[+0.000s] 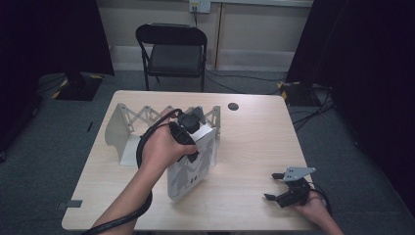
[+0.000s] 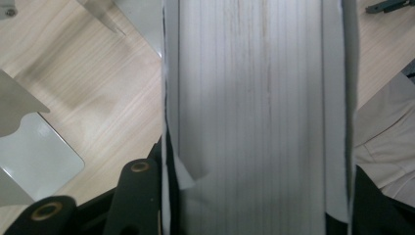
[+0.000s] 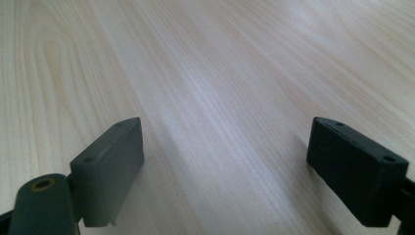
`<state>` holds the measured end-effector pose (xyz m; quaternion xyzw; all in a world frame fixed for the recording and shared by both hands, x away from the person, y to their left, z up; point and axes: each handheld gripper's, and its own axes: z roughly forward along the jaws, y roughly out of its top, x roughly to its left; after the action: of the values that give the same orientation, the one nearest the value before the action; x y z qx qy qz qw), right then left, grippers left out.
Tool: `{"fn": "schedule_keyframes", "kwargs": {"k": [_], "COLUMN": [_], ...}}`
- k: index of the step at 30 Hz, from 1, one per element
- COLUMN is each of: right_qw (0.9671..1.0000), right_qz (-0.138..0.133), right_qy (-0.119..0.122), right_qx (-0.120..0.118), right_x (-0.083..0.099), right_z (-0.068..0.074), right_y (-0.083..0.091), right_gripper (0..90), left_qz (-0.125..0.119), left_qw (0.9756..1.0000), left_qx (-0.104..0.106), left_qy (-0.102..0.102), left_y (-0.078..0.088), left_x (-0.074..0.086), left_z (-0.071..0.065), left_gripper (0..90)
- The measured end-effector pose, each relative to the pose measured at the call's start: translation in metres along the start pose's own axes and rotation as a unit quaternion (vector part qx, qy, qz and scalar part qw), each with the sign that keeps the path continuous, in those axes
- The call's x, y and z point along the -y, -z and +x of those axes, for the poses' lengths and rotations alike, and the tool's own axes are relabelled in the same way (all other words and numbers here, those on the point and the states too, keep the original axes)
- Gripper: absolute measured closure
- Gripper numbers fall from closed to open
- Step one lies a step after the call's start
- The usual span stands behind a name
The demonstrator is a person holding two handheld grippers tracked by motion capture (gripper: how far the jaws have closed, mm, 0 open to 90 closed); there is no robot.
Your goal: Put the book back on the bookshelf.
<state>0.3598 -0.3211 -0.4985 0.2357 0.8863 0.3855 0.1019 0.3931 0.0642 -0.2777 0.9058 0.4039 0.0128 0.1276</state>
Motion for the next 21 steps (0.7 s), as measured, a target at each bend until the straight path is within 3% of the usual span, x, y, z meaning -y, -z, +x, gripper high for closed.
{"fn": "schedule_keyframes", "kwargs": {"k": [15,16,17,21], "right_qw": [1.0000,1.0000,1.0000,1.0000], "right_qz": [0.000,0.000,0.000,0.000], "right_qy": [0.000,0.000,0.000,0.000], "right_qx": [0.000,0.000,0.000,0.000], "right_x": [0.000,0.000,0.000,0.000], "right_z": [0.000,0.000,0.000,0.000], "right_y": [0.000,0.000,0.000,0.000], "right_gripper": [13.3,13.3,13.3,13.3], "left_qz": [-0.007,-0.008,-0.008,-0.012], "left_qw": [0.9992,0.9986,0.9990,0.9982], "left_qx": [-0.008,-0.006,-0.009,-0.006], "left_qy": [0.040,0.053,0.043,0.059], "left_y": [-0.001,-0.002,-0.001,-0.002], "left_x": [-0.005,-0.005,-0.006,-0.008], "left_z": [0.012,0.012,0.014,0.016], "left_gripper": [53.1,53.1,53.1,53.1]}}
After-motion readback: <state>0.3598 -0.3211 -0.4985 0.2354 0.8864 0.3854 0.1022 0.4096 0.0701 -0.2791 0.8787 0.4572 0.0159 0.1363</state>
